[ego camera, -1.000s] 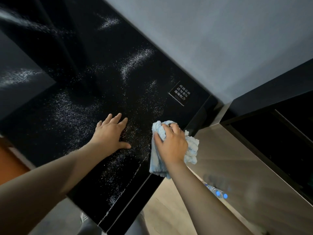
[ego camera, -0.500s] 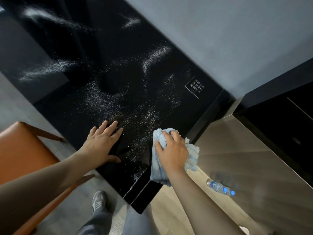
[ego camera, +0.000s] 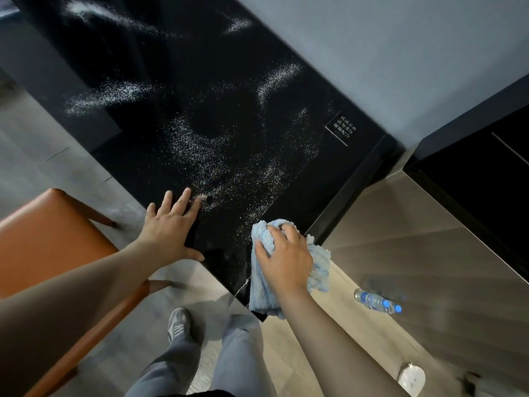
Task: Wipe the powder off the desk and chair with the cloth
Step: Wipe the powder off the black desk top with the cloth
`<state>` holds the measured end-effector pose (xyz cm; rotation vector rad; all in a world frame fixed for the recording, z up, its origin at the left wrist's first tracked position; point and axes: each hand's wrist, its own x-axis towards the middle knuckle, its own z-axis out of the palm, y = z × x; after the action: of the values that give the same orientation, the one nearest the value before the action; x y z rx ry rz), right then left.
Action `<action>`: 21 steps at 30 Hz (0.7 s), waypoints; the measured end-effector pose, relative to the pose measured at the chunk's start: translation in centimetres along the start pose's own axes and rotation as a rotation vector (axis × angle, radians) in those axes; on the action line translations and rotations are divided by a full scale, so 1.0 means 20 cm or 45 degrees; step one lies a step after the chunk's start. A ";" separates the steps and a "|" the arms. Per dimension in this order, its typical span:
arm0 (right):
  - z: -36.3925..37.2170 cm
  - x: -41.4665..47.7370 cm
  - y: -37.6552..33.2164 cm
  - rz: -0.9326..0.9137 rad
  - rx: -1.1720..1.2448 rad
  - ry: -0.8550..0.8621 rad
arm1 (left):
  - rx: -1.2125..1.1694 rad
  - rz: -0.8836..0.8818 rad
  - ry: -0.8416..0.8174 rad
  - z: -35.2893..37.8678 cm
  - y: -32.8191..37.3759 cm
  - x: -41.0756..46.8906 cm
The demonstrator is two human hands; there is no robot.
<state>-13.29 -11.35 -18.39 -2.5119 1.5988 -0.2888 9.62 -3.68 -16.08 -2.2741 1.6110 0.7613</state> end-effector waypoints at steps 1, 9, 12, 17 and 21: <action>0.00 -0.03 -0.02 -0.004 -0.006 0.001 | -0.021 0.003 -0.002 0.01 -0.01 0.00; 0.00 -0.21 -0.12 0.000 0.007 0.023 | -0.081 0.030 0.037 0.05 -0.03 -0.01; 0.01 -0.26 -0.16 -0.004 -0.009 0.031 | -0.080 0.027 0.053 0.06 -0.03 0.00; 0.02 -0.34 -0.21 -0.010 -0.010 0.043 | -0.084 0.035 0.069 0.07 -0.03 0.01; 0.02 -0.41 -0.26 0.013 -0.002 0.002 | -0.086 0.044 0.073 0.07 -0.03 0.01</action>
<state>-12.10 -1.73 -18.21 -2.5046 1.6131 -0.2886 9.82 -2.88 -17.43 -2.3407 1.6782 0.7773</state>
